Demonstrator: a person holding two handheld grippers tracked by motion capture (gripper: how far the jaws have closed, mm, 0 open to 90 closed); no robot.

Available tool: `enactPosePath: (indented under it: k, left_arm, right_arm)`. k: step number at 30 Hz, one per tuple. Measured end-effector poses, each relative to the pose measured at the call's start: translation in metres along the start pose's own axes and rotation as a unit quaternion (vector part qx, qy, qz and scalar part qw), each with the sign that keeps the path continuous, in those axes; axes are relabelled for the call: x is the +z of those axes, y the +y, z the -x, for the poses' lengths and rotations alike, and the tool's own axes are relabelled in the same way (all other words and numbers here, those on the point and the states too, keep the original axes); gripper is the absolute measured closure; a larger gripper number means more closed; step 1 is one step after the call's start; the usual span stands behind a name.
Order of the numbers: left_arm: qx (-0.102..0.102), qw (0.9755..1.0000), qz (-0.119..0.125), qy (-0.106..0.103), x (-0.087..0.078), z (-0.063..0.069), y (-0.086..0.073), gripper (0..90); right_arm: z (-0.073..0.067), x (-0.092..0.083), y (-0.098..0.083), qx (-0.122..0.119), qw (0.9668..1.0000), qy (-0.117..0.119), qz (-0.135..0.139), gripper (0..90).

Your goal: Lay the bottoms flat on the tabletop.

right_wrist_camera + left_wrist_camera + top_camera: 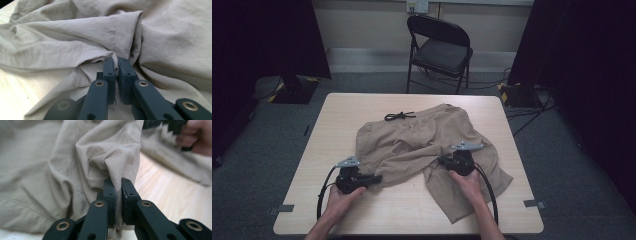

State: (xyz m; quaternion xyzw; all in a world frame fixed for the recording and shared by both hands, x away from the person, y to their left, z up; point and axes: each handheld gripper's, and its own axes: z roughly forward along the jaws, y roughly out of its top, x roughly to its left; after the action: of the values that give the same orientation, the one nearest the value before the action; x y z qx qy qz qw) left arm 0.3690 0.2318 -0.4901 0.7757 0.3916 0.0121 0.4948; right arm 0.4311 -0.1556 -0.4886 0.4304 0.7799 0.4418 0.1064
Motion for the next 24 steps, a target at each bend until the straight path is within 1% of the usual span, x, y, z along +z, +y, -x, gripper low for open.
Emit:
enactPosePath:
  k: [2,3,4,5,6,7,8,9,10,11,12,13,14,16,18,20,21,23,24]
  left_arm:
    - [-0.003,0.9999,0.009,-0.007,-0.006,0.001,0.001,82.6]
    - [-0.011,0.9998,0.016,-0.01,-0.009,0.001,0.001,81.4]
    - [-0.013,0.9997,0.019,-0.01,-0.011,0.001,0.001,79.5]
    - [-0.015,0.9996,0.025,-0.005,-0.014,0.003,0.001,77.8]
    - [-0.011,0.9994,0.033,-0.002,-0.019,0.005,0.003,73.9]
    - [-0.011,0.9994,0.033,-0.002,-0.019,0.005,0.003,71.3]
    - [-0.008,0.9991,0.042,0.002,-0.022,0.008,0.005,71.3]
    - [-0.001,0.9989,0.047,-0.004,-0.025,0.01,0.007,71.0]
    - [0.004,0.9985,0.051,-0.017,-0.026,0.013,0.009,71.8]
    - [0.012,0.9984,0.048,-0.026,-0.026,0.017,0.01,74.0]
    - [0.023,0.9985,0.039,-0.032,-0.024,0.02,0.01,75.8]
    - [0.03,0.9983,0.032,-0.037,-0.022,0.022,0.009,77.5]
    - [0.035,0.9983,0.02,-0.041,-0.018,0.024,0.007,78.3]
    - [0.043,0.9983,-0.005,-0.039,-0.012,0.026,0.004,79.1]
    - [0.037,0.9987,-0.023,-0.028,-0.006,0.022,0.0,74.6]
    - [0.032,0.999,-0.032,-0.007,-0.001,0.017,-0.004,64.4]
    - [0.029,0.999,-0.033,-0.01,0.0,0.014,-0.005,62.8]
    - [0.021,0.9992,-0.035,-0.008,0.003,0.01,-0.006,59.0]
    - [0.022,0.9991,-0.037,0.0,0.004,0.01,-0.007,56.4]
  right_arm:
    - [-0.003,-0.004,0.001,-0.004,1.0,0.002,0.0,86.0]
    - [-0.005,-0.005,0.002,-0.008,1.0,0.003,0.003,86.0]
    - [-0.006,-0.007,0.002,-0.011,0.9999,0.004,0.003,85.9]
    - [-0.007,-0.008,0.002,-0.014,0.9999,0.003,0.002,85.9]
    - [-0.008,-0.009,0.002,-0.018,0.9998,0.002,0.002,85.9]
    - [-0.008,-0.009,0.002,-0.018,0.9998,0.002,0.002,85.9]
    - [-0.01,-0.01,0.002,-0.021,0.9998,0.002,0.002,85.8]
    - [-0.01,-0.011,0.003,-0.024,0.9997,0.003,0.003,85.8]
    - [-0.01,-0.011,0.003,-0.023,0.9997,0.003,0.003,85.8]
    - [-0.01,-0.011,0.003,-0.022,0.9997,0.003,0.004,85.7]
    - [-0.01,-0.01,0.003,-0.021,0.9998,0.003,0.004,85.7]
    - [-0.009,-0.01,0.003,-0.021,0.9998,0.003,0.004,85.7]
    - [-0.009,-0.009,0.003,-0.018,0.9998,0.003,0.004,85.7]
    - [-0.008,-0.009,0.002,-0.015,0.9999,0.003,0.005,85.7]
    - [-0.008,-0.008,0.002,-0.014,0.9999,0.003,0.005,85.7]
    - [-0.008,-0.009,0.003,-0.014,0.9999,0.004,0.005,85.7]
    - [-0.008,-0.008,0.003,-0.015,0.9999,0.004,0.006,85.7]
    - [-0.007,-0.007,0.002,-0.014,0.9999,0.004,0.005,85.7]
    - [-0.006,-0.007,0.002,-0.014,0.9999,0.004,0.004,85.8]
